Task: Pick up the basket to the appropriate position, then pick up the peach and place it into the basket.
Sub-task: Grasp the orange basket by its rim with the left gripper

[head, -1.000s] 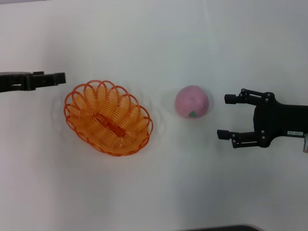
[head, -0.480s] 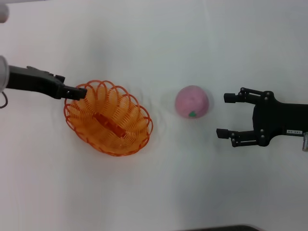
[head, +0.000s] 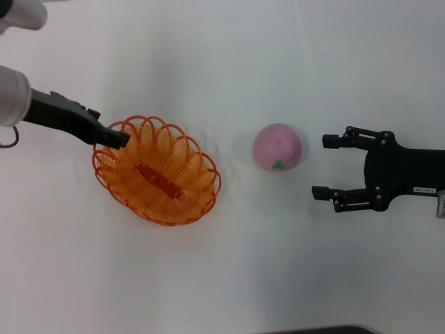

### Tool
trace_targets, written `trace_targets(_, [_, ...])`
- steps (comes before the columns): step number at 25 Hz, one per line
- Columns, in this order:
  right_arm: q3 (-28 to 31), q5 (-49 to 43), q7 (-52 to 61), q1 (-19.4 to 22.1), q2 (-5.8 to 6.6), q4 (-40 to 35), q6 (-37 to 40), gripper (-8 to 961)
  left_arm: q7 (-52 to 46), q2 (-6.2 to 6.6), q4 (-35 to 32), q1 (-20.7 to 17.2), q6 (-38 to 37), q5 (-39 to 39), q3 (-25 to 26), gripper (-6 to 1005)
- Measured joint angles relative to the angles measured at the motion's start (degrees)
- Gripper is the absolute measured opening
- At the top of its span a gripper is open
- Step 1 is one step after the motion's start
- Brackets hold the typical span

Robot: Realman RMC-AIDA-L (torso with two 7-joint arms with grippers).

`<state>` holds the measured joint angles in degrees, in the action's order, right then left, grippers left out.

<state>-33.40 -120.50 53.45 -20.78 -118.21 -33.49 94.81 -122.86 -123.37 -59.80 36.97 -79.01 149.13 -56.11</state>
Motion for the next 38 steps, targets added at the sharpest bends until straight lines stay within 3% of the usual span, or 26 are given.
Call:
trace_targets(11, [0.0,0.0,-0.01,-0.33,0.0,0.0,-0.21,934,0.29,-0.38,1.05,0.4,0.98,0.86,-2.49,763])
trace_targets(19, [0.0,0.0,-0.02,-0.41,0.0,0.0,-0.36,935,0.12,-0.39,1.1,0.07,1.47,0.91,-2.51,410])
trace_targets(30, [0.0,0.0,-0.1,-0.44,-0.29,-0.51,-0.42,935,-0.45,-0.41,1.3,0.33,1.7,2.25,-2.5,171])
trace_targets(38, [0.04,0.09,-0.11,-0.49,-0.45,-0.7,-0.42,935,-5.8,0.01,0.41,0.6,0.38,2.51,-2.19,59])
